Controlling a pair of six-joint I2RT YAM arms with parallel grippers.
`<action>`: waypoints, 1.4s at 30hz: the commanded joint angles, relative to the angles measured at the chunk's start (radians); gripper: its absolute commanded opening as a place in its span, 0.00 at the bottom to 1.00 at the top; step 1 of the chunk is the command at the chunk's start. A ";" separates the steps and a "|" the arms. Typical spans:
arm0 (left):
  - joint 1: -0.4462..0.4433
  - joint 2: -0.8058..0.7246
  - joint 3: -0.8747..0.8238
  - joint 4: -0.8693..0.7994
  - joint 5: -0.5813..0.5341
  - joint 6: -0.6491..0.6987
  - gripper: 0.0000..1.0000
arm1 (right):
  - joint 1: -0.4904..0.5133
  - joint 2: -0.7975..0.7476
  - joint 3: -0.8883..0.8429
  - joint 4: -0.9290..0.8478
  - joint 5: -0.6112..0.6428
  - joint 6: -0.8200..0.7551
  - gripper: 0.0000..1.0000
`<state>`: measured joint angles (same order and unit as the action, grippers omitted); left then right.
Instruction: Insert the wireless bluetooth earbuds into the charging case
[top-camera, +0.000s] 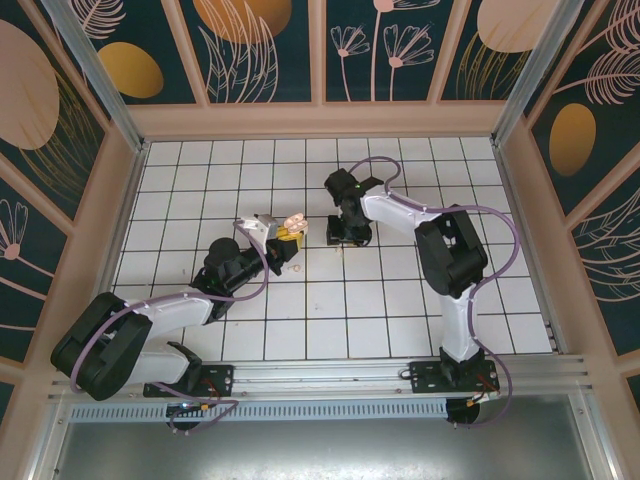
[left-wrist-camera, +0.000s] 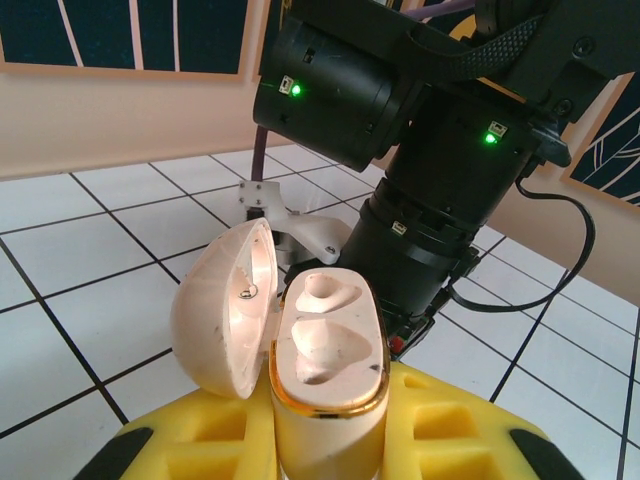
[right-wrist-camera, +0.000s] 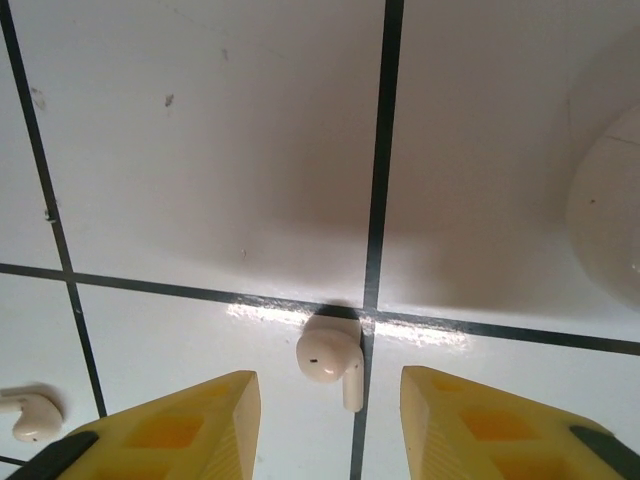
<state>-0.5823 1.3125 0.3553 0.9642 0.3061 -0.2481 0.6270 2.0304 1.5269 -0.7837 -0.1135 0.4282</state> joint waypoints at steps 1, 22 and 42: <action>0.006 -0.006 0.002 0.021 0.012 0.012 0.19 | 0.022 0.036 0.050 -0.067 0.046 -0.044 0.42; 0.006 -0.008 0.002 0.010 0.015 0.015 0.19 | 0.037 0.123 0.107 -0.111 0.069 -0.105 0.33; 0.006 -0.018 0.005 -0.009 0.017 0.026 0.19 | 0.039 0.133 0.059 -0.067 0.057 -0.103 0.30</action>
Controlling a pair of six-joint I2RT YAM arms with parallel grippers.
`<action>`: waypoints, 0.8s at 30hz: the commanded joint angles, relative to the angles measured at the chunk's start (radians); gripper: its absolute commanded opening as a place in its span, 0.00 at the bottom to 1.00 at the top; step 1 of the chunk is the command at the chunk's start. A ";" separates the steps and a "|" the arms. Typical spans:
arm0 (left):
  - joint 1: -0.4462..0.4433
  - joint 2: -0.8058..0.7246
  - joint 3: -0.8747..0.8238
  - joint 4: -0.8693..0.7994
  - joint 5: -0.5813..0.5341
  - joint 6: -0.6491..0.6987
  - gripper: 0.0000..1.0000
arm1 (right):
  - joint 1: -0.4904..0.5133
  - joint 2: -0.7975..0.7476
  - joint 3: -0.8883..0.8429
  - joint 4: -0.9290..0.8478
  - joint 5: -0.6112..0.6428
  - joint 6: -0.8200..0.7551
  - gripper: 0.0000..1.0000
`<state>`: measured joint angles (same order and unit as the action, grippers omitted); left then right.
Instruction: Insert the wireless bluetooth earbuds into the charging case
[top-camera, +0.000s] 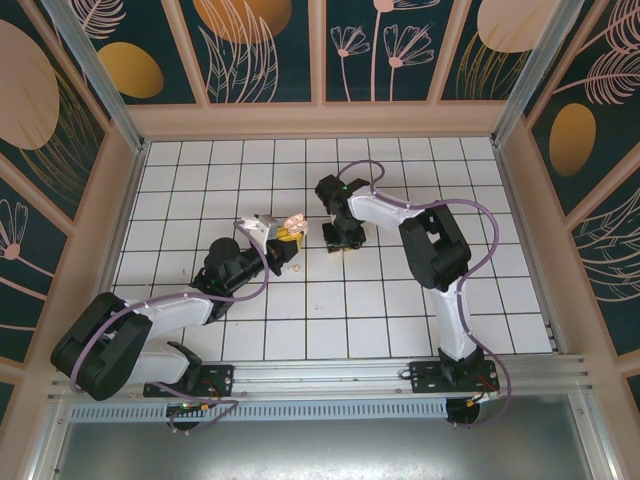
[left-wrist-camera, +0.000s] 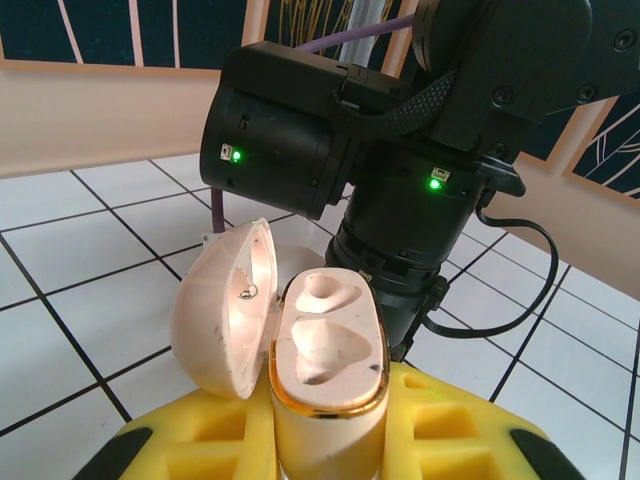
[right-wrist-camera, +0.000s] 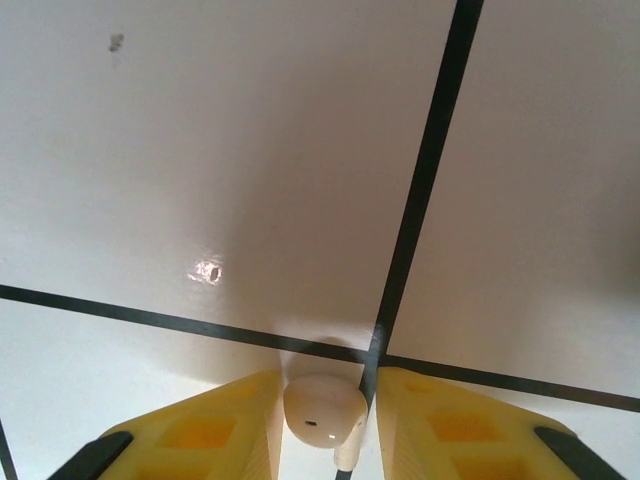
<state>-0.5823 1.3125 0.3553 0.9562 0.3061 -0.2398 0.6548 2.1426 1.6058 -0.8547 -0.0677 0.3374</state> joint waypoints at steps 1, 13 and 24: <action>0.006 -0.019 0.005 -0.004 0.016 0.020 0.19 | 0.011 0.018 -0.024 0.011 0.012 -0.012 0.29; 0.007 -0.027 -0.025 0.067 0.137 0.155 0.19 | 0.015 -0.179 -0.170 0.176 0.061 0.023 0.22; 0.006 0.058 0.049 0.082 0.233 0.260 0.18 | 0.026 -0.579 -0.430 0.449 0.103 0.043 0.21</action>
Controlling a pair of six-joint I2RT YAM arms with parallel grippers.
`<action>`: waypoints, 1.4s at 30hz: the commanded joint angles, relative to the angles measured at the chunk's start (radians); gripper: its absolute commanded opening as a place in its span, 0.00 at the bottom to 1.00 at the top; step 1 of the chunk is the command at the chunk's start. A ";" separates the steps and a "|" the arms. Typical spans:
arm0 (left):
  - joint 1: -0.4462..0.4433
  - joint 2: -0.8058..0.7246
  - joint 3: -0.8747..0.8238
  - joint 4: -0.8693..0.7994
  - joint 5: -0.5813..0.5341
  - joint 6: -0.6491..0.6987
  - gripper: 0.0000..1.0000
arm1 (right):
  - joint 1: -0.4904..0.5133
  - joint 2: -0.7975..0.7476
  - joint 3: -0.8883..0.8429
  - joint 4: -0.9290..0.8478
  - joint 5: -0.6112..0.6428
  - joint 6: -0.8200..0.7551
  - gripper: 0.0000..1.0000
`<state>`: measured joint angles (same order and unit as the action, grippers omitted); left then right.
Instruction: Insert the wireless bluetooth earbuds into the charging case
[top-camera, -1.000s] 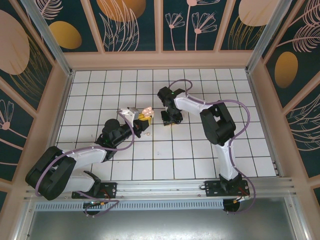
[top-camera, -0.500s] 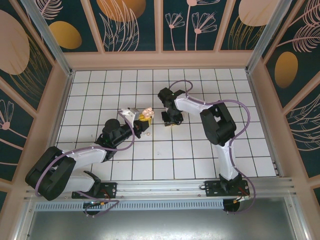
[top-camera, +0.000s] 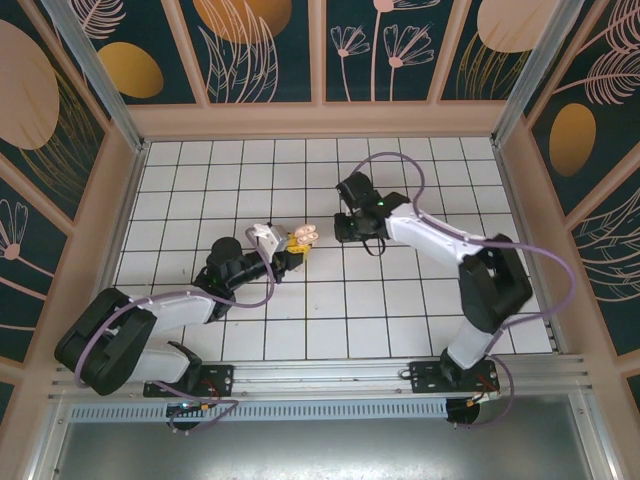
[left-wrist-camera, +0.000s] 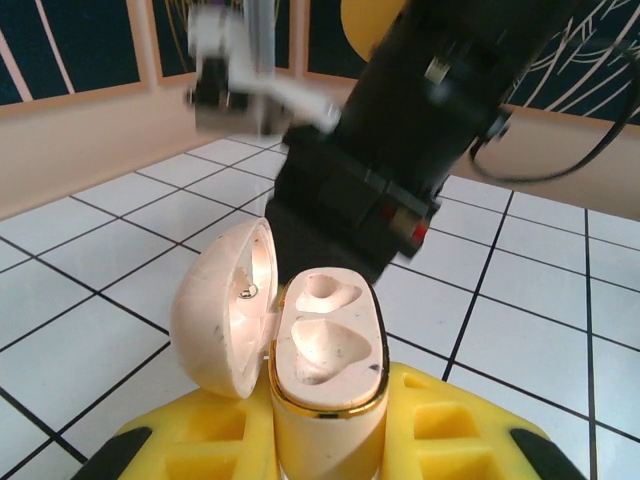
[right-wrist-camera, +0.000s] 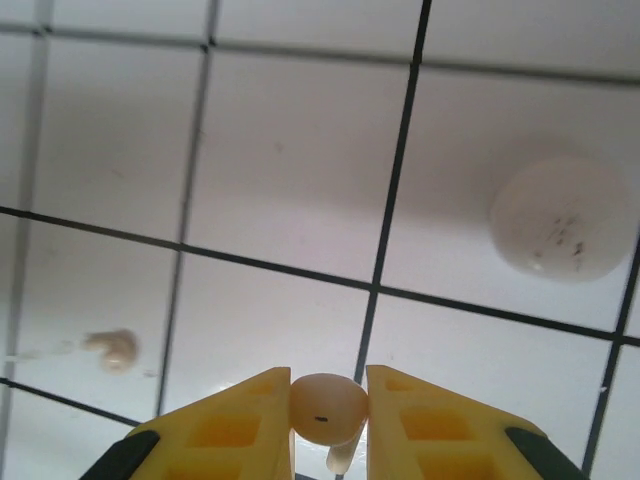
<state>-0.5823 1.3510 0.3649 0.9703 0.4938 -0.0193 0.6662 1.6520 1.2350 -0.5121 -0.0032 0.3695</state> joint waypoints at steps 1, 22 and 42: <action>0.006 0.029 0.047 0.072 0.058 0.039 0.18 | 0.017 -0.128 -0.082 0.136 0.036 0.000 0.21; 0.005 0.109 0.157 0.075 0.215 0.063 0.18 | 0.070 -0.493 -0.360 0.533 -0.210 -0.167 0.22; 0.005 0.094 0.166 0.153 0.180 -0.071 0.18 | 0.085 -0.459 -0.353 0.500 -0.207 -0.197 0.21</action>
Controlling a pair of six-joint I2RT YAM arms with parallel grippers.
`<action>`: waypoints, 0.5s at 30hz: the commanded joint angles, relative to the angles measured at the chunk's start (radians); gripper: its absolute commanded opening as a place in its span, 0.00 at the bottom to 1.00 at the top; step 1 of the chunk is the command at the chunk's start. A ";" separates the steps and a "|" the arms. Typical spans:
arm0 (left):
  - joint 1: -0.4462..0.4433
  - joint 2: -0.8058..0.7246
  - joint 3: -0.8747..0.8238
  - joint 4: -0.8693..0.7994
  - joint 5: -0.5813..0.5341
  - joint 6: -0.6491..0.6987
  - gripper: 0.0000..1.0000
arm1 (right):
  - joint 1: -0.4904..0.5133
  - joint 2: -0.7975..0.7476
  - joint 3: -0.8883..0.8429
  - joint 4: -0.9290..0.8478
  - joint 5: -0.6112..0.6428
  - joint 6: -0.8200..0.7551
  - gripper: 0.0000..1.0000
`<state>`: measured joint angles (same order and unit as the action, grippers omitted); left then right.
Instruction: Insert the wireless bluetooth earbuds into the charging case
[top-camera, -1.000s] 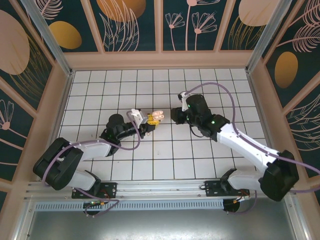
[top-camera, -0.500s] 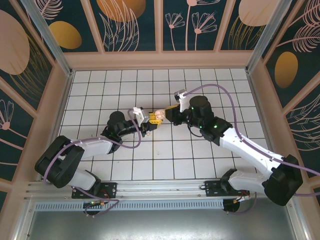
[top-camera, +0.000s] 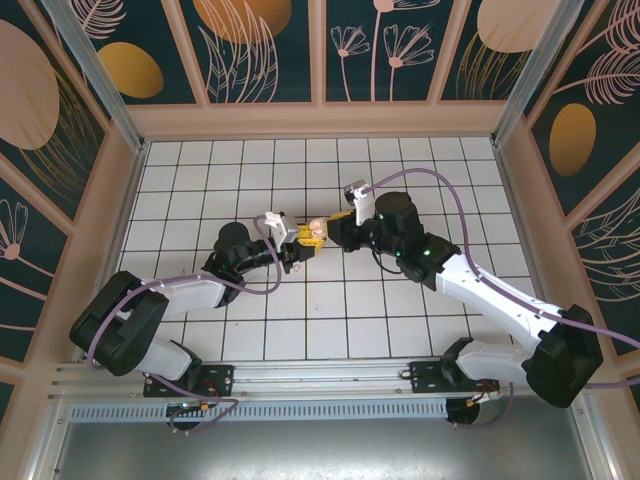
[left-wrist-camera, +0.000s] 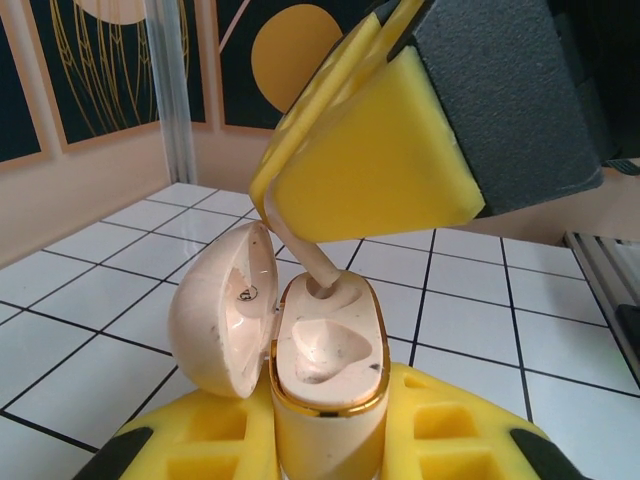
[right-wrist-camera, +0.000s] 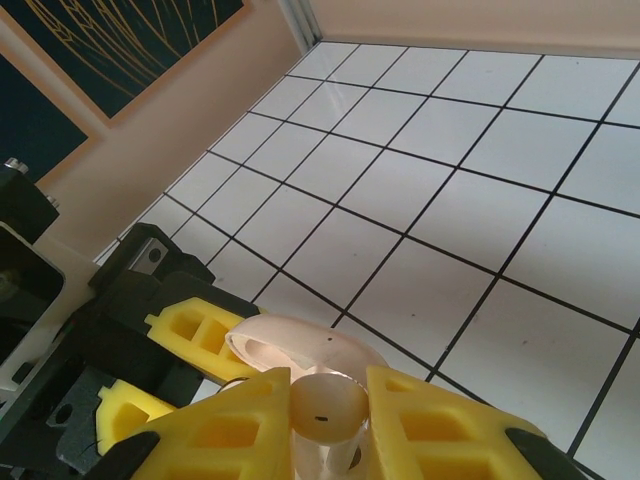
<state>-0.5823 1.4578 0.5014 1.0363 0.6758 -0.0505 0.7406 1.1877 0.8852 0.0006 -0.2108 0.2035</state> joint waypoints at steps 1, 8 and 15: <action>0.004 -0.012 0.030 0.090 -0.004 -0.046 0.18 | 0.013 0.005 -0.003 -0.018 0.004 -0.033 0.21; 0.004 -0.011 0.037 0.126 -0.011 -0.102 0.19 | 0.017 0.001 -0.006 -0.033 0.019 -0.059 0.22; 0.005 -0.006 0.041 0.168 -0.023 -0.161 0.19 | 0.022 -0.006 -0.006 -0.043 0.025 -0.075 0.22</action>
<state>-0.5823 1.4582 0.5014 1.0538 0.6735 -0.1635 0.7486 1.1873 0.8856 0.0101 -0.2001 0.1558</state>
